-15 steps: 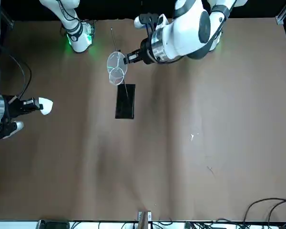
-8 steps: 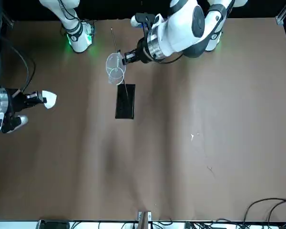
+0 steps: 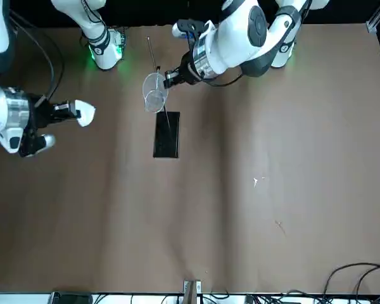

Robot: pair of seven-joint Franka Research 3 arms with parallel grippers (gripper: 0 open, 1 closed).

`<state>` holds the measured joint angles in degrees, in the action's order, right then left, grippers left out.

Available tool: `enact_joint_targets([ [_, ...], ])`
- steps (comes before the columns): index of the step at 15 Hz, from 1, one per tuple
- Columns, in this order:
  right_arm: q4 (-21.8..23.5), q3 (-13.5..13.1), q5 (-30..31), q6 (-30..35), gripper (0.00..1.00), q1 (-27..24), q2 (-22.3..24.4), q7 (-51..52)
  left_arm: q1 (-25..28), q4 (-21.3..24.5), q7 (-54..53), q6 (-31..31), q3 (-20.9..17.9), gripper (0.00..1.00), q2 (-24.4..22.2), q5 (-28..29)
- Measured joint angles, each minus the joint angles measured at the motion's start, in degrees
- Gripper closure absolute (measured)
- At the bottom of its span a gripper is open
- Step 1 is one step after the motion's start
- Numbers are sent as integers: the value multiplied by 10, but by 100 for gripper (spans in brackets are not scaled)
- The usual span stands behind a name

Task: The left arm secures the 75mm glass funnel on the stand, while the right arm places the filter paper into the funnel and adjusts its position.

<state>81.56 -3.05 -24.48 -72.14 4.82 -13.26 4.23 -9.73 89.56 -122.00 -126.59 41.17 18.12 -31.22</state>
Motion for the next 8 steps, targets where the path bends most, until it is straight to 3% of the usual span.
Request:
enact_joint_targets([
  [8,0,2,-73,-5,99,64,16,-69,-24,7,8,-18,0,97,0,31],
])
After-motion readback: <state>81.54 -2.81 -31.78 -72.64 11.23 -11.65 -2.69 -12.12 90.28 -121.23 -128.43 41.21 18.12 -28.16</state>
